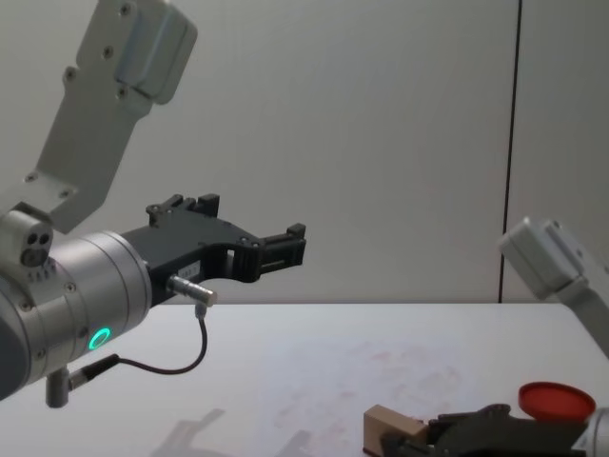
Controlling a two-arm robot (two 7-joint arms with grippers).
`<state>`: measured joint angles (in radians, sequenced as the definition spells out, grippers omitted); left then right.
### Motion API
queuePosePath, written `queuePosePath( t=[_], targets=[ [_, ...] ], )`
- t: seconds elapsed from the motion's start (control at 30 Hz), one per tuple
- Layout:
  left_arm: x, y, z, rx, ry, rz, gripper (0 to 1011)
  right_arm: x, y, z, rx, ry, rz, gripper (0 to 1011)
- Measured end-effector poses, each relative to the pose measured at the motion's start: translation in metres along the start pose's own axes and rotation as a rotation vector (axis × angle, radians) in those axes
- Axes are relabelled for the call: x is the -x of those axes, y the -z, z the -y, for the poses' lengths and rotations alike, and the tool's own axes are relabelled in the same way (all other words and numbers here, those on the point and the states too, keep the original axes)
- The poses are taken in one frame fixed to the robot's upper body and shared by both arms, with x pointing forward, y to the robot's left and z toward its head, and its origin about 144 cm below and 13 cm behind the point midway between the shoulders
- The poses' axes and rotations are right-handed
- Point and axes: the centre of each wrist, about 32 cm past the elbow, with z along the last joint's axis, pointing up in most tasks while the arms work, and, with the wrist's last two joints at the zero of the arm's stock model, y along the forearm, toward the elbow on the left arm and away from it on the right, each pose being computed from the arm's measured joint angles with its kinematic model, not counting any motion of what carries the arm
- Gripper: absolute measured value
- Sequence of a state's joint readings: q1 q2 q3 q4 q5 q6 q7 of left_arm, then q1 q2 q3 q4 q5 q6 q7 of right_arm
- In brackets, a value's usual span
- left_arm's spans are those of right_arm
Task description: Use the one hand to pick up the stamp and affix it onto the A4 paper.
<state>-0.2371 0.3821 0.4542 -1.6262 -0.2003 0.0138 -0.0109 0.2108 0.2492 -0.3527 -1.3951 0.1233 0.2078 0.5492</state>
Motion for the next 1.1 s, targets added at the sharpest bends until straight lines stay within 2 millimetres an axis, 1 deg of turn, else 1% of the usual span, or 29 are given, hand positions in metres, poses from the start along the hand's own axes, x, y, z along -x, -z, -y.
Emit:
queuePosePath(
  t=[0.67, 0.9, 1.1],
  targets=[
    [0.0, 0.0, 0.0, 0.0, 0.0, 0.0, 993, -0.004, -0.002, -0.002, 0.004, 0.007, -0.005, 220],
    [0.0, 0.0, 0.0, 0.0, 0.0, 0.0, 993, -0.01, -0.016, 0.002, -0.054, 0.043, -0.015, 220],
    [0.0, 0.0, 0.0, 0.0, 0.0, 0.0, 993, -0.016, -0.024, 0.006, -0.089, 0.084, -0.019, 220]
  ],
)
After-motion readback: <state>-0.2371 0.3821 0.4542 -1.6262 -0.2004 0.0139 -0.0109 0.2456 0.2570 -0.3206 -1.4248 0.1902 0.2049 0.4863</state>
